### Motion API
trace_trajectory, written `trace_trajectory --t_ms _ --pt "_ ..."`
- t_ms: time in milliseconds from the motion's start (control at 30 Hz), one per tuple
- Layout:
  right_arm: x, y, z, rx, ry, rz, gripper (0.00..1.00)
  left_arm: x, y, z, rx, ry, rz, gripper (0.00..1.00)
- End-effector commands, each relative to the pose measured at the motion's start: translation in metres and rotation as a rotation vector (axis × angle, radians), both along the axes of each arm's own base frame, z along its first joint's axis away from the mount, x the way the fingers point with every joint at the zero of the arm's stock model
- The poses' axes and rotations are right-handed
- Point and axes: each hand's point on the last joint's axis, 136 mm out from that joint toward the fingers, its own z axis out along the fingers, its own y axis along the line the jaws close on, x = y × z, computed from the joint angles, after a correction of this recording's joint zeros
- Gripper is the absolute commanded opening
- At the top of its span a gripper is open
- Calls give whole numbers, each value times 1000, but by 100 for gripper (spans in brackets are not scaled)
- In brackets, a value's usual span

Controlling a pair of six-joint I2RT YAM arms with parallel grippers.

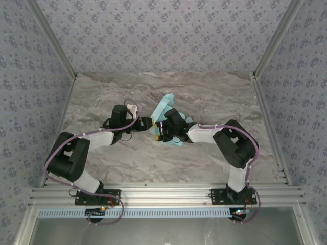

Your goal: Fold the paper box

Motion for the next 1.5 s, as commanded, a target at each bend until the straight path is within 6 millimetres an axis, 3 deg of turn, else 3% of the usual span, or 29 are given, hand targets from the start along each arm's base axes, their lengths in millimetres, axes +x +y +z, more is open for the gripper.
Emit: trace_trajectory --t_ms 0,300,600,733,867,1000,1100,1267,1467 --pt "2 -1 -4 154 270 -274 51 -5 2 -17 -3 70 27 51" --pt "15 14 4 233 267 -298 50 -8 -4 -10 -128 102 100 47" --pt "17 7 3 216 251 -307 27 -19 -12 -11 -149 114 93 47" --pt "12 -3 1 149 241 -272 19 -18 -5 -2 -138 85 110 55" --pt "-3 -39 0 -84 188 -170 13 -14 21 22 -113 8 175 68" --pt "-19 -90 -9 -376 139 -20 5 -16 58 47 -86 -81 254 73" --pt "-23 -123 -18 -545 96 71 4 -19 84 58 -59 -134 329 78" --pt "-23 -162 -19 -835 2 294 3 -21 112 52 -30 -130 409 80" --pt "-9 -188 -14 -1174 -166 610 0 -18 117 38 -8 -97 418 80"
